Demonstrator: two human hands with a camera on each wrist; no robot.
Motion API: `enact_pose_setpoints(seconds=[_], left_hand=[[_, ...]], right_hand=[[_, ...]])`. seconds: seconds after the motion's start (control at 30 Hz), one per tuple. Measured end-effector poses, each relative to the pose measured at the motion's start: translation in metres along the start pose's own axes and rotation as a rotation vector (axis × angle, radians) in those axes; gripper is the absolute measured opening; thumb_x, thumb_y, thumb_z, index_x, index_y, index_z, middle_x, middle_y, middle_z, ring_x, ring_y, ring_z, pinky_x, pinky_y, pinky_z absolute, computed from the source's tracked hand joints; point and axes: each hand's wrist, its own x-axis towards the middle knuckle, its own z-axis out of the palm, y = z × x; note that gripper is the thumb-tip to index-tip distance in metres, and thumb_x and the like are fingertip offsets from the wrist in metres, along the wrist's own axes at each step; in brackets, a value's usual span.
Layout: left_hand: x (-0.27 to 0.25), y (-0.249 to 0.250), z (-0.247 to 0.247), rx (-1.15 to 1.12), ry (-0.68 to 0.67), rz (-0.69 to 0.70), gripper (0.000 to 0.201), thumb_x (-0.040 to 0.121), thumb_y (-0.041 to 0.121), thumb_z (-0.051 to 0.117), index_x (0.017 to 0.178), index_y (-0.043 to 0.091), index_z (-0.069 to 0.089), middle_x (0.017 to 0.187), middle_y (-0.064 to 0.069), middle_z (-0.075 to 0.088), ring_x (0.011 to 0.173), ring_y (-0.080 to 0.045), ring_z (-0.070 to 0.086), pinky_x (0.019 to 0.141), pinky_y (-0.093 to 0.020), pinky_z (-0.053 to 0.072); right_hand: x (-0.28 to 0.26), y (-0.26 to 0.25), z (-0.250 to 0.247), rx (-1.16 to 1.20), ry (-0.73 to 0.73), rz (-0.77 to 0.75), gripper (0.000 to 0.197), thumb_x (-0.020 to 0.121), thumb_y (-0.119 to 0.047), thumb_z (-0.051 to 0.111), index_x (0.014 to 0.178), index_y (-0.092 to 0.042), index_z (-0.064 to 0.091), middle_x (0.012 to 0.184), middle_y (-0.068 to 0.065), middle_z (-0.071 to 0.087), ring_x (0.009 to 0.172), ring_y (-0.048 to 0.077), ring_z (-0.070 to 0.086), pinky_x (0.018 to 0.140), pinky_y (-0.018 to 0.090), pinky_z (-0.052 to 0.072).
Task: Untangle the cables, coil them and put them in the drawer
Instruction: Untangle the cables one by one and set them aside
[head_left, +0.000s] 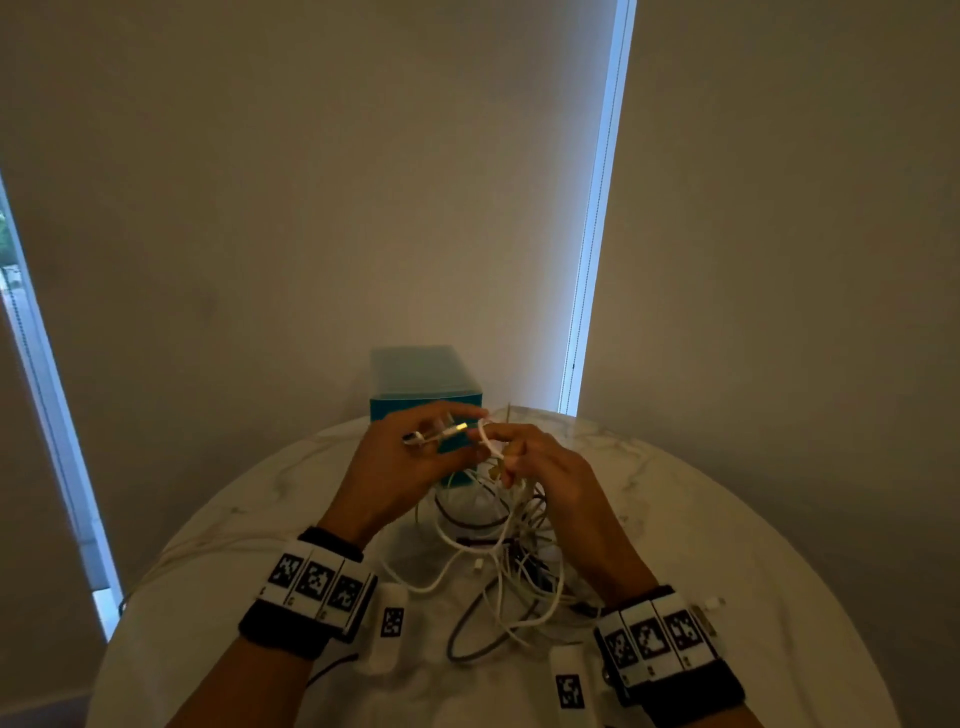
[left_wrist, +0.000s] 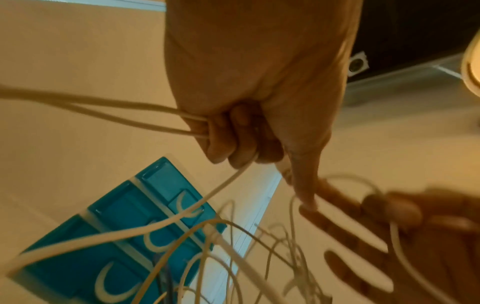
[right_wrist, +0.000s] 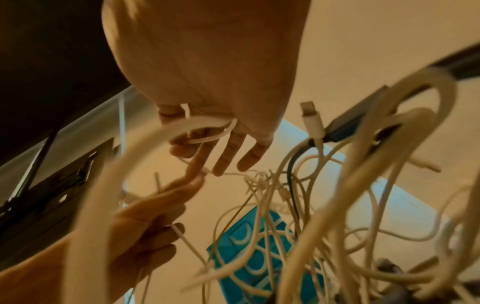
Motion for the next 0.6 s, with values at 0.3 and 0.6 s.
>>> enact_pose_setpoints(seconds=[0.3, 0.6], left_hand=[[0.002, -0.025, -0.006, 0.117, 0.301, -0.005, 0.02, 0.089, 0.055, 0.075, 0.1, 0.042, 0.084, 0.092, 0.018, 0.08, 0.087, -0.003, 0.076, 0.079, -0.048, 0.063], [0.007, -0.014, -0.042, -0.339, 0.777, 0.019, 0.02, 0.096, 0.023, 0.08, 0.115, 0.016, 0.081, 0.111, 0.004, 0.081, 0.109, -0.014, 0.075, 0.105, -0.04, 0.058]], right_hand=[[0.003, 0.008, 0.012, 0.054, 0.074, 0.348, 0.063, 0.107, -0.064, 0.032, 0.104, -0.027, 0.083, 0.113, 0.001, 0.079, 0.113, 0.022, 0.069, 0.107, 0.049, 0.05], [0.0, 0.039, -0.011, -0.497, -0.049, 0.404, 0.032, 0.11, -0.052, 0.042, 0.131, -0.04, 0.063, 0.14, -0.006, 0.062, 0.12, 0.017, 0.06, 0.104, 0.038, 0.047]])
